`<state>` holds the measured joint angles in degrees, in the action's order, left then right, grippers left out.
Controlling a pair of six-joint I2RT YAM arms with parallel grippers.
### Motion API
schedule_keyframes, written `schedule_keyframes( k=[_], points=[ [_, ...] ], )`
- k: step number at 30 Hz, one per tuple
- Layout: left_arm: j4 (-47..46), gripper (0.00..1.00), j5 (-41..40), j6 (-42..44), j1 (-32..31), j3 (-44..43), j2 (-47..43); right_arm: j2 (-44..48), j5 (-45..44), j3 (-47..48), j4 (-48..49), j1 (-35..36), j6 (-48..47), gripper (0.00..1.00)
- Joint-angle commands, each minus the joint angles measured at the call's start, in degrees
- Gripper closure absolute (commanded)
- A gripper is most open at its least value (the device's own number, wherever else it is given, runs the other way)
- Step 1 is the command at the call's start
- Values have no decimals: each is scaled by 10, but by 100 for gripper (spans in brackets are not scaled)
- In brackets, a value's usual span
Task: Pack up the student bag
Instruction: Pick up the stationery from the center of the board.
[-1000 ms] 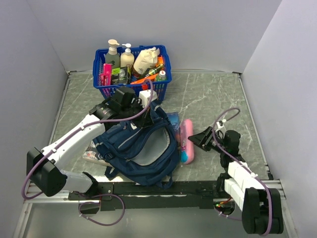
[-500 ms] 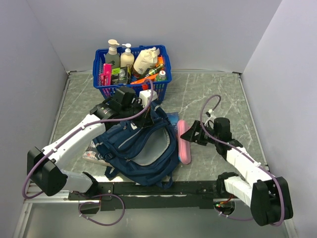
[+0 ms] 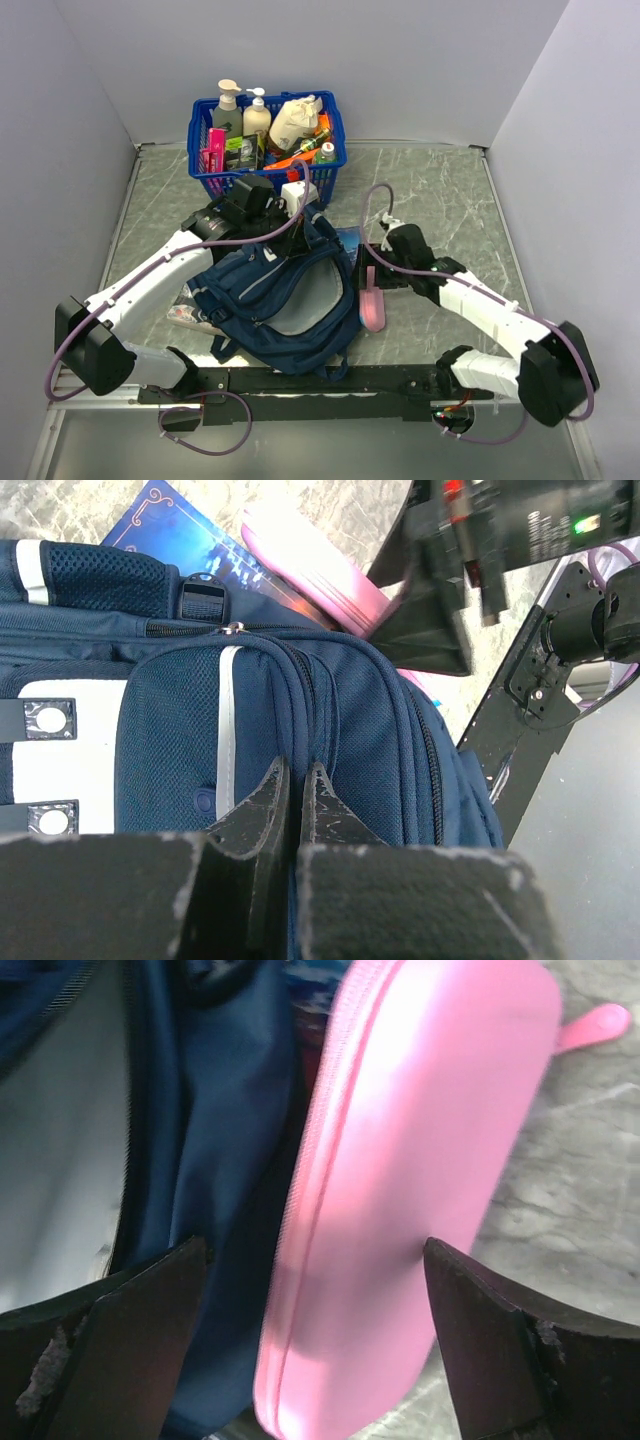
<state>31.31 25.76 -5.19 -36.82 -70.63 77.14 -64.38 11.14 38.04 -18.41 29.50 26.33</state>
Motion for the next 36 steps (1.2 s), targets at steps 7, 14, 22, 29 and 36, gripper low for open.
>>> schedule_keyframes(
  k=[7,14,22,29,36],
  points=[
    [-41,99,-11,6,10,-20,-21,-68,-108,64,-86,25,15,12],
    [-40,99,-8,5,9,-19,-24,-62,-119,60,-95,7,7,30],
    [-40,99,-5,3,9,-22,-23,-28,-114,51,-104,-25,7,49],
    [-34,99,-6,10,9,-32,-24,19,-94,27,-100,-59,7,88],
    [-35,99,-3,8,9,-40,-22,46,-80,6,-119,-98,0,88]
  ],
)
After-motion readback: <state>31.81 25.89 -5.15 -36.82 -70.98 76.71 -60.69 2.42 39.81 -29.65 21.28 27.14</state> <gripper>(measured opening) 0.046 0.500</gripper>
